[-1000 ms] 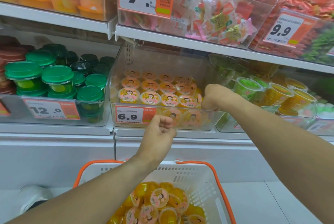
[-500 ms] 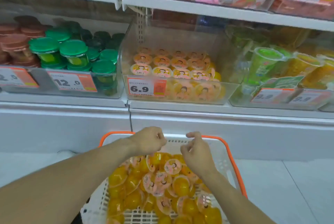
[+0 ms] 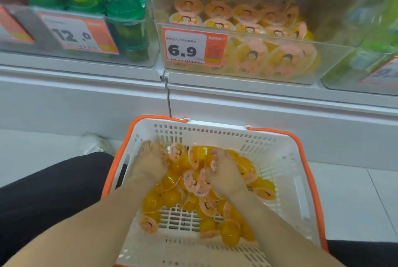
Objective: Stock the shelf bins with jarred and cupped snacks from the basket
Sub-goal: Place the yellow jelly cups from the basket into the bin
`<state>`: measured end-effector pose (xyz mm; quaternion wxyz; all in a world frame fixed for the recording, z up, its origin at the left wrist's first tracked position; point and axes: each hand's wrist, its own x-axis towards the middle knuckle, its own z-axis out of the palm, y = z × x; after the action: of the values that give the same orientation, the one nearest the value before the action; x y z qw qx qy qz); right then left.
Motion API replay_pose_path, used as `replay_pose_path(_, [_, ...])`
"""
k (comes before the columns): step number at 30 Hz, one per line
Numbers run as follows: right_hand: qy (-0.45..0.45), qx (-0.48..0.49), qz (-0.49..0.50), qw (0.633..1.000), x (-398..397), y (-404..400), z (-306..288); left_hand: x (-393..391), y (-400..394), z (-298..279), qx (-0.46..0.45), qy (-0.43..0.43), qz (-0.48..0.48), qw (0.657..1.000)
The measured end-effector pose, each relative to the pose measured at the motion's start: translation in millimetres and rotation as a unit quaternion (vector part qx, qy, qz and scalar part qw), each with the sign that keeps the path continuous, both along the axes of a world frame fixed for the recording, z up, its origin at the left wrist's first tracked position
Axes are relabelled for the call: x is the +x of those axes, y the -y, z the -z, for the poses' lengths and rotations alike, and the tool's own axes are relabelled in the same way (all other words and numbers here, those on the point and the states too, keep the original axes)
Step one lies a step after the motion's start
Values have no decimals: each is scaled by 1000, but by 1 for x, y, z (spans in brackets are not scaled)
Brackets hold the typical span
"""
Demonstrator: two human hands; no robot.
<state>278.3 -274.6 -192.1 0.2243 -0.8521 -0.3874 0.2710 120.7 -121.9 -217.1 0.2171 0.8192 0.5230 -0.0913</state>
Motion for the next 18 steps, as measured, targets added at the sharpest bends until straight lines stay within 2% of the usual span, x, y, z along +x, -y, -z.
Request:
replay_pose_path(4, [14, -15, 11, 1000, 6, -30, 8, 19, -19, 14, -16, -62, 22, 998])
replay_pose_path(7, [0, -81, -26, 996, 3, -49, 15, 23, -19, 23, 16, -117, 37, 992])
replay_pose_path(10, [3, -111, -18, 994, -8, -63, 25, 27, -16, 23, 65, -145, 49, 986])
replay_pose_path(14, [20, -74, 26, 997, -14, -69, 34, 22, -20, 21, 84, -137, 56, 985])
replay_pose_path(18, [6, -41, 34, 999, -13, -54, 36, 8, -20, 12, 79, -78, 77, 991])
